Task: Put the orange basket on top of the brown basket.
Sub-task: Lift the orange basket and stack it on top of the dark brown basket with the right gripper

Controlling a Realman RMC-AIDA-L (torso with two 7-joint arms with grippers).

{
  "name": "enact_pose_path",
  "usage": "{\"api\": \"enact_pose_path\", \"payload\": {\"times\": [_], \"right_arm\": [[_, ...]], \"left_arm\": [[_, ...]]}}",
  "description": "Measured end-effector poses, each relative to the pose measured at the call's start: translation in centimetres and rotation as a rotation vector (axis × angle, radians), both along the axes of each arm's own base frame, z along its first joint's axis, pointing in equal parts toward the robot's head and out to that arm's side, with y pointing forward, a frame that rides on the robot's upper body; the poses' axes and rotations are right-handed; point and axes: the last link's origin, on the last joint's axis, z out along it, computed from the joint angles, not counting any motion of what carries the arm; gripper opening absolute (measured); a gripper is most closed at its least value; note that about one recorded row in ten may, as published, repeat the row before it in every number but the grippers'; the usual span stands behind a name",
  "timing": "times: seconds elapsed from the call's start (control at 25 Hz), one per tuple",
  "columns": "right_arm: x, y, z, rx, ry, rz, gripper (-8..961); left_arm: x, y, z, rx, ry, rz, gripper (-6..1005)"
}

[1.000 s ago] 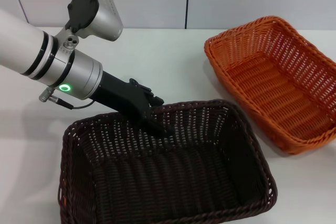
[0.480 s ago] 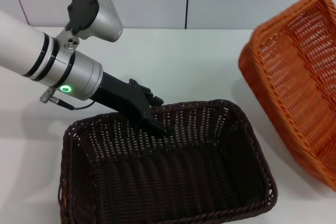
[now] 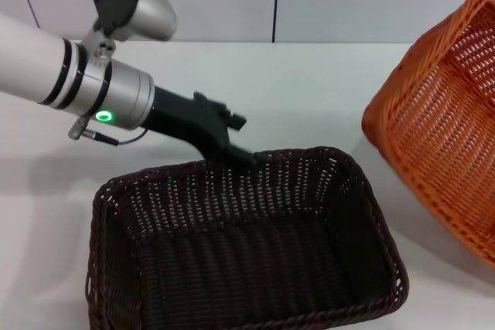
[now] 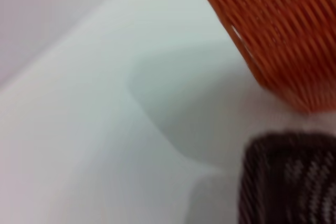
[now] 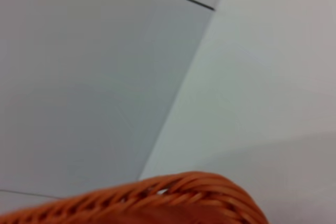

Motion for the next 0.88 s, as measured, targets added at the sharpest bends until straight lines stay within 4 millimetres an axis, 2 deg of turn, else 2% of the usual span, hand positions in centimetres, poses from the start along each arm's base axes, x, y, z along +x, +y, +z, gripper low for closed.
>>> {"api": "enact_pose_path", "payload": {"times": [0.16, 0.28, 0.36, 0.4, 0.44, 0.52, 0.72, 0.76, 0.8, 0.88], "right_arm": [[-0.4, 0.2, 1.2, 0.076, -0.003, 0.038, 162], [-0.6, 0.3, 1.7, 0.107, -0.003, 0.059, 160], [-1.3, 0.7, 2.8, 0.143, 0.003, 0.107, 159], [-1.3, 0.7, 2.8, 0.143, 0.003, 0.107, 159], [-1.7, 0.9, 3.1, 0.159, 0.010, 0.129, 159], [-2.4, 1.1, 3.8, 0.186, 0.025, 0.170, 160], [-5.1, 2.4, 4.7, 0.165, 0.091, 0.292, 160], [-6.7, 3.2, 4.6, 0.123, 0.114, 0.360, 160], [-6.7, 3.2, 4.6, 0.123, 0.114, 0.360, 160], [-8.2, 4.1, 4.1, 0.071, 0.128, 0.417, 159]], "left_arm": [[0.4, 0.5, 0.6, 0.061, -0.056, -0.008, 835], [0.5, 1.3, 2.1, 0.172, -0.152, -0.013, 835], [0.5, 1.3, 2.1, 0.172, -0.152, -0.013, 835], [0.4, 1.8, 3.0, 0.234, -0.204, -0.003, 835], [-0.8, 2.6, 5.0, 0.390, -0.327, 0.042, 835], [-1.1, 2.7, 5.3, 0.419, -0.354, 0.049, 835], [-2.2, 2.6, 6.2, 0.487, -0.397, 0.068, 835], [-2.8, 2.6, 6.5, 0.515, -0.417, 0.086, 835], [-2.8, 2.6, 6.5, 0.515, -0.417, 0.086, 835], [-3.3, 2.5, 6.7, 0.536, -0.439, 0.101, 835]]}}
